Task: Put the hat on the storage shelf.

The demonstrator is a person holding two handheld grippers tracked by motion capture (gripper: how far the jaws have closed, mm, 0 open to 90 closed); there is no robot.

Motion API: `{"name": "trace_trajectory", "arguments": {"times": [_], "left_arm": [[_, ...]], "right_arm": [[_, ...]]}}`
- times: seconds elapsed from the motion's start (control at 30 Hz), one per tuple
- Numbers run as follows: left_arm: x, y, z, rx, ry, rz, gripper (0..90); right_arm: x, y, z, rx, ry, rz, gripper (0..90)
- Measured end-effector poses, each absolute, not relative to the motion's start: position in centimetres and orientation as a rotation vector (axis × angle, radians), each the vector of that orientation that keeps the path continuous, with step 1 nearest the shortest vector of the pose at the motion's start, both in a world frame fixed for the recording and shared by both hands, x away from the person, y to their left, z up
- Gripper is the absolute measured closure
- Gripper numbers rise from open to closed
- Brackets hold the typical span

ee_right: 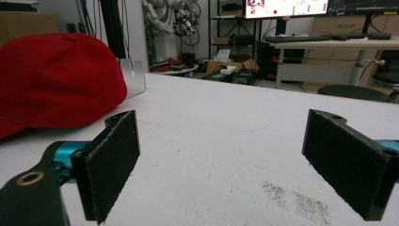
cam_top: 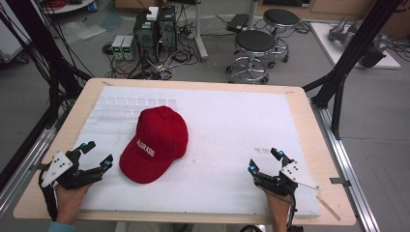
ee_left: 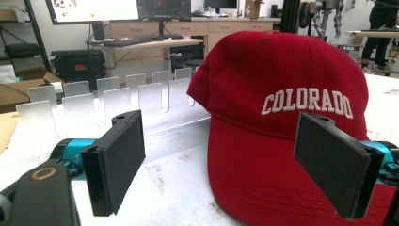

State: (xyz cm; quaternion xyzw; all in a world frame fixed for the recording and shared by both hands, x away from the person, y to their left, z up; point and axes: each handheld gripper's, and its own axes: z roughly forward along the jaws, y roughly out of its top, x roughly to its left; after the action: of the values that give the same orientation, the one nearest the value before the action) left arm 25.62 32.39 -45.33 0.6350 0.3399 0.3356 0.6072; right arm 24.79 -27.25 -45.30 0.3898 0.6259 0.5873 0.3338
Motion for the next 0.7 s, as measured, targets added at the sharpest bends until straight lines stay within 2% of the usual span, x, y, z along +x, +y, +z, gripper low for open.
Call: {"name": "trace_trajectory", "arguments": {"times": [0.7], "left_arm": [[25.73, 32.41, -45.28, 1.484, 0.770, 0.753, 16.2]], "right_arm": [[24.82, -27.25, -45.29, 1.023, 1.636, 1.532, 10.6]]}}
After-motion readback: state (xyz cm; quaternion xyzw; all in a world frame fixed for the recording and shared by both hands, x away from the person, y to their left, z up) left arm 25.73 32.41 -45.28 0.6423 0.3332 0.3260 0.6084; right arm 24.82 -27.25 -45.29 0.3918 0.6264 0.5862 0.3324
